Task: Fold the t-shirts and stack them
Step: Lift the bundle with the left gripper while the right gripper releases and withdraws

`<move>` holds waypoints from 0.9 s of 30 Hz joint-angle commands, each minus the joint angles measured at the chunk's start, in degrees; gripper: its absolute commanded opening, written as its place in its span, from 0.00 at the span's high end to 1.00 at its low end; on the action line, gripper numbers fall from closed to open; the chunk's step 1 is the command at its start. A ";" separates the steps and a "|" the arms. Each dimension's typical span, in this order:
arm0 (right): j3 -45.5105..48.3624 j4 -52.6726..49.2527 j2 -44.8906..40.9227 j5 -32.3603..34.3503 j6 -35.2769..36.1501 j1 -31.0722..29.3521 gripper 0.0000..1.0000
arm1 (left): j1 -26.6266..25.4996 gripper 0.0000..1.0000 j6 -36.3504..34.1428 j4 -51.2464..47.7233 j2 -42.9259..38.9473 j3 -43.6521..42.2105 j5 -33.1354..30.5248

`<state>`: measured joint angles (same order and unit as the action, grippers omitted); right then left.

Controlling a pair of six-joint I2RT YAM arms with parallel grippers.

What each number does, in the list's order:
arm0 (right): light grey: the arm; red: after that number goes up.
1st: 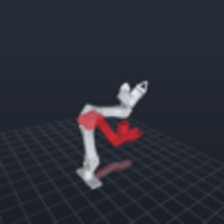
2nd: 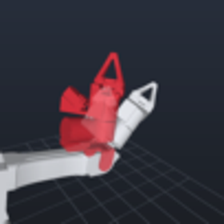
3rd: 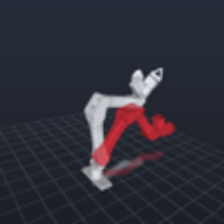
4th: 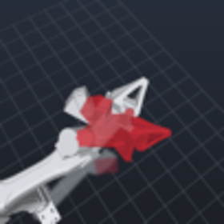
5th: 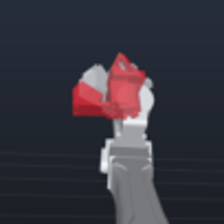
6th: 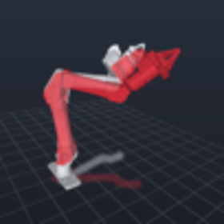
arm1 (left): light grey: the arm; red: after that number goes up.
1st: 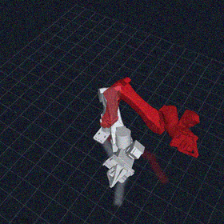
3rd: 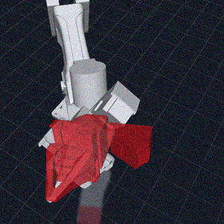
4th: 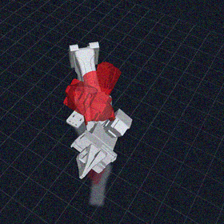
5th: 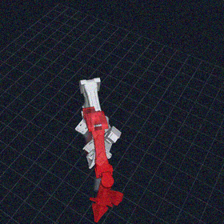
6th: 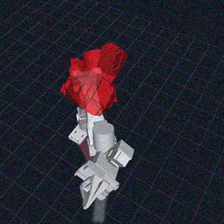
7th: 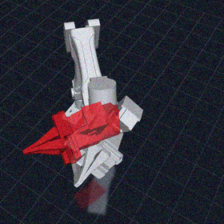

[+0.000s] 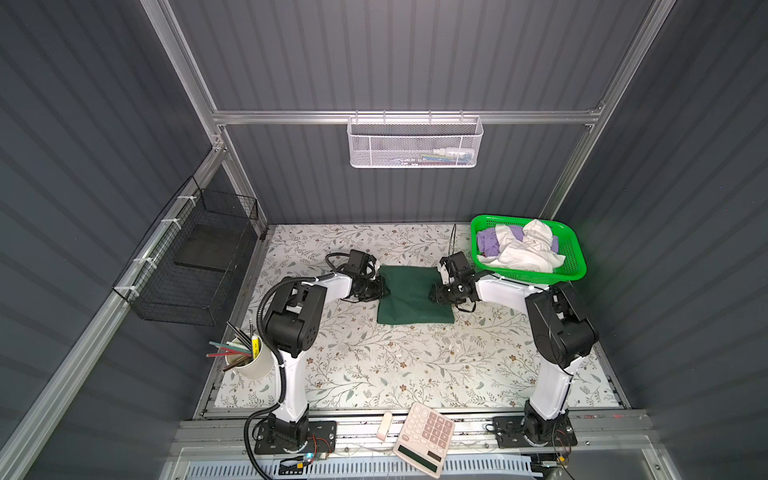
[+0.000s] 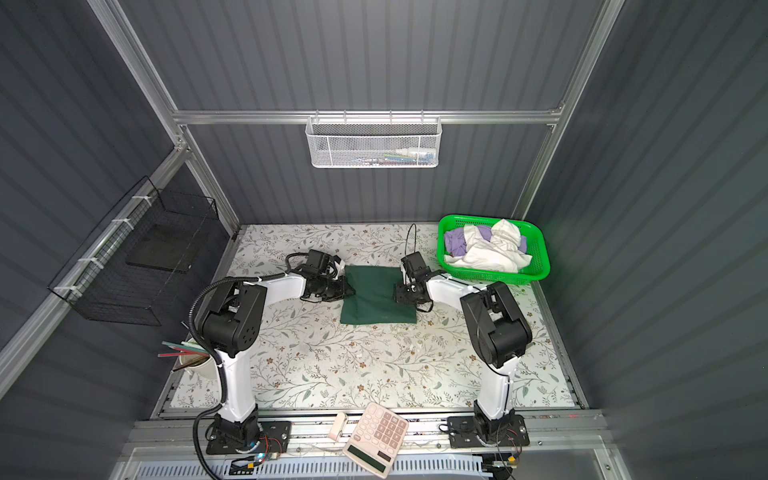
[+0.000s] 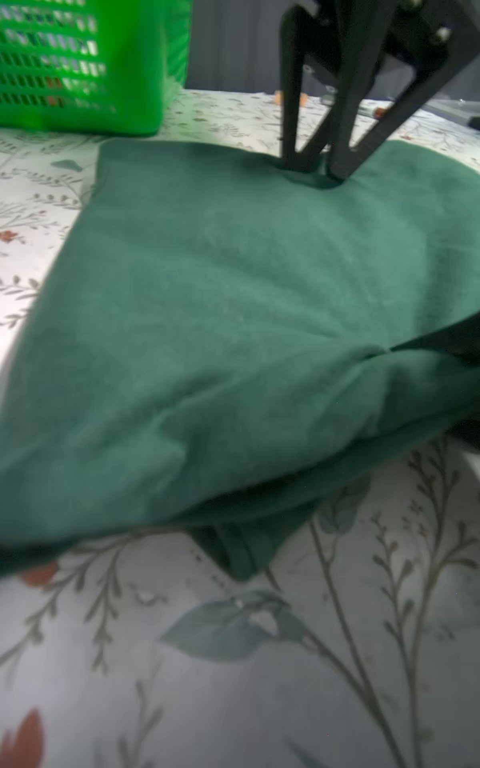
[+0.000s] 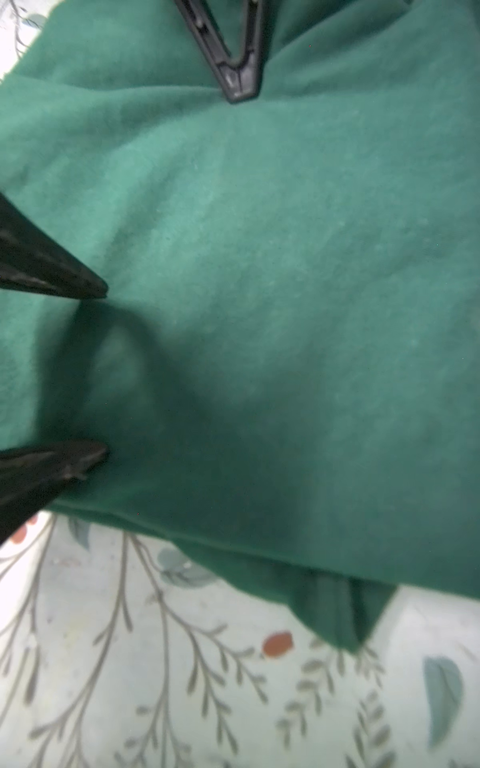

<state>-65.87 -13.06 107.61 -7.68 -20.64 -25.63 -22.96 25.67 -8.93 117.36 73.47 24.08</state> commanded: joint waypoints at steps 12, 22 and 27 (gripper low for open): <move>26.20 6.67 -37.76 -10.85 -10.20 -0.63 0.01 | -3.88 1.00 -4.32 -28.55 0.67 20.37 -16.83; 38.88 4.96 -52.55 -8.44 -15.92 -6.74 0.01 | -5.00 1.00 -11.87 -48.82 10.81 43.79 -35.03; 41.43 6.49 -59.24 -6.09 -17.27 -8.60 0.01 | -5.08 1.00 -16.27 -54.29 14.60 53.16 -42.20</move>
<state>-25.34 -8.19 50.00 -16.36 -36.12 -33.95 -28.18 13.69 -57.47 131.00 121.16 -10.79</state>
